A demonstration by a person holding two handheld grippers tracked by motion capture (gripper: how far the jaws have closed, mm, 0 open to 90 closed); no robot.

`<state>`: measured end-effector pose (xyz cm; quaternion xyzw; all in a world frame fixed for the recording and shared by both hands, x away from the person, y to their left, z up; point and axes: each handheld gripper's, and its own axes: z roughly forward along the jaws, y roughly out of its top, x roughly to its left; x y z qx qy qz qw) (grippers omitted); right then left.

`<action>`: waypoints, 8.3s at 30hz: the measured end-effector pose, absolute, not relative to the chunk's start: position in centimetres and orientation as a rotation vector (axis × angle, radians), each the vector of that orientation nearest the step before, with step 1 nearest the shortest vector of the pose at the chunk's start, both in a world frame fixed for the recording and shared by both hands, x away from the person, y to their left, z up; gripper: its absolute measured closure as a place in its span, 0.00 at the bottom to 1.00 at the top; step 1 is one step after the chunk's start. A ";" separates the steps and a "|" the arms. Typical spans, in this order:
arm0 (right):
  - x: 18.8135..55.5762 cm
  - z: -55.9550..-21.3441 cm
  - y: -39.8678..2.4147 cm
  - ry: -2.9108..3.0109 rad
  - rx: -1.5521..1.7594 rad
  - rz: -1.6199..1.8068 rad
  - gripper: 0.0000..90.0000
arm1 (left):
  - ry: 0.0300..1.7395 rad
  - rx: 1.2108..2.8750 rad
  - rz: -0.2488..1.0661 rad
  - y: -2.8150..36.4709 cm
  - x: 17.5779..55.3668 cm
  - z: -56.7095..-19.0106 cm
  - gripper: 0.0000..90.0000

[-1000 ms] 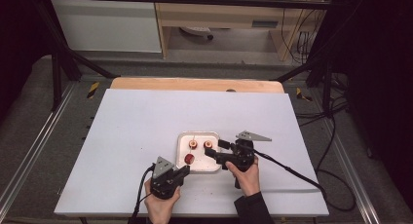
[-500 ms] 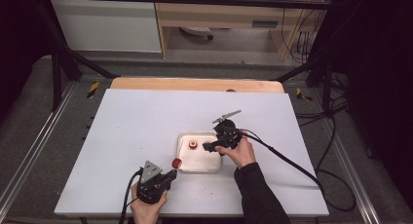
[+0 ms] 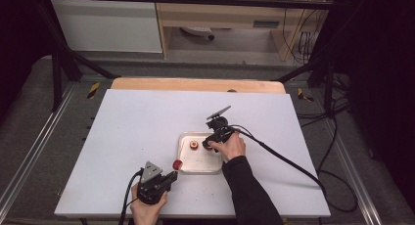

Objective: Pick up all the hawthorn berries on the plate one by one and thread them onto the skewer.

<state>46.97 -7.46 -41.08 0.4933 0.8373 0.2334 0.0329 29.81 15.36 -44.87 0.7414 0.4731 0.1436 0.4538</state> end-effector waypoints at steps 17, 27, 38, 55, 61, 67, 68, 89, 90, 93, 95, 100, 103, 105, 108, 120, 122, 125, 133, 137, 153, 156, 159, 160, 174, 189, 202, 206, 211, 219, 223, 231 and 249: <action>47.6 -41.3 -7.1 2.541 1.708 0.669 0.67 | 1.165 1.835 0.349 15.3 29.8 -44.9 0.98; 45.1 -38.1 -8.7 2.456 1.665 1.182 0.67 | 1.154 1.803 0.349 14.2 29.5 -44.6 0.98; 41.0 -38.3 -12.7 2.093 1.602 1.818 0.67 | 1.141 1.775 0.335 11.6 29.3 -44.1 0.98; 38.8 -39.2 -13.8 1.816 1.465 2.084 0.67 | 1.113 1.770 0.281 8.4 28.9 -43.5 0.98; 38.7 -39.3 -13.7 1.820 1.452 2.091 0.67 | 1.114 1.765 0.274 8.2 29.0 -43.5 0.98; 38.7 -39.5 -13.6 1.832 1.433 2.082 0.67 | 1.126 1.761 0.255 8.2 29.1 -43.6 0.98; 38.7 -39.5 -13.6 1.834 1.428 2.082 0.67 | 1.125 1.760 0.252 8.2 29.1 -43.6 0.98; 38.7 -39.6 -13.5 1.858 1.417 2.074 0.67 | 1.131 1.738 0.239 8.4 29.2 -43.5 0.98; 38.7 -39.7 -13.5 1.863 1.416 2.072 0.67 | 1.133 1.732 0.233 8.4 29.2 -43.4 0.98; 38.6 -40.0 -13.3 1.878 1.400 2.060 0.67 | 1.144 1.720 0.213 8.5 29.3 -43.4 0.98; 38.4 -40.1 -13.3 1.889 1.384 2.047 0.67 | 1.155 1.708 0.198 8.5 29.4 -43.4 0.98; 38.2 -40.4 -13.1 1.940 1.346 2.030 0.68 | 1.164 1.668 0.198 8.7 29.7 -43.2 0.98; 38.0 -40.8 -12.9 1.975 1.349 2.019 0.68 | 1.170 1.675 0.205 8.8 30.0 -43.1 0.98; 37.8 -41.0 -12.8 1.983 1.353 2.006 0.68 | 1.171 1.679 0.204 8.8 30.2 -43.2 0.98; 37.6 -41.6 -12.4 2.046 1.368 1.999 0.68 | 1.175 1.674 0.221 8.8 30.6 -43.0 0.98; 37.5 -41.3 -12.7 2.071 1.312 1.946 0.56 | 1.160 1.739 0.275 9.3 30.8 -43.7 0.98; 37.6 -41.0 -13.0 2.089 1.304 1.919 0.47 | 1.158 1.757 0.295 9.8 30.7 -43.9 0.98; 38.0 -40.7 -13.5 2.126 1.309 1.819 0.35 | 1.153 1.779 0.322 10.4 30.6 -44.1 0.98; 39.4 -41.5 -14.0 2.272 1.296 1.544 0.13 | 1.136 1.815 0.373 12.5 30.2 -44.2 0.98; 39.9 -41.7 -13.9 2.302 1.297 1.494 0.10 | 1.133 1.828 0.387 13.6 30.1 -44.3 0.98; 41.6 -40.4 -12.5 2.506 1.117 1.154 0.08 | 1.156 1.833 0.381 16.0 30.1 -44.6 0.98; 42.0 -40.2 -11.8 2.532 1.088 1.117 0.08 | 1.160 1.830 0.379 16.3 30.1 -44.6 0.98; 42.4 -40.1 -11.1 2.567 1.054 1.068 0.08 | 1.160 1.831 0.380 16.5 30.1 -44.6 0.98; 42.5 -40.1 -10.9 2.578 1.035 1.047 0.08 | 1.161 1.828 0.380 16.6 30.1 -44.6 0.98; 44.8 -40.0 -7.9 2.727 0.891 0.863 0.08 | 1.158 1.829 0.382 17.1 30.3 -44.8 0.98; 47.5 -39.7 -5.4 2.786 0.808 0.769 0.15 | 1.160 1.832 0.374 17.5 30.4 -45.0 0.98; 48.6 -40.7 -3.3 2.898 0.655 0.691 0.38 | 1.151 1.842 0.371 17.4 30.5 -45.1 0.98; 48.8 -41.0 -3.0 2.933 0.618 0.663 0.43 | 1.151 1.840 0.364 17.3 30.5 -45.1 0.98; 49.0 -41.3 -2.7 2.962 0.588 0.641 0.50 | 1.151 1.843 0.365 17.4 30.5 -45.1 0.98; 49.4 -41.6 -2.5 2.995 0.565 0.630 0.58 | 1.147 1.845 0.362 17.3 30.5 -45.1 0.98; 49.5 -41.6 -2.3 3.011 0.565 0.632 0.65 | 1.148 1.846 0.361 17.4 30.5 -45.1 0.98; 49.4 -41.1 -2.4 2.995 0.625 0.634 0.68 | 1.148 1.843 0.365 17.4 30.4 -45.0 0.98; 46.5 -37.8 -6.8 2.759 1.087 1.058 0.69 | 1.121 1.822 0.377 16.1 30.1 -44.6 0.98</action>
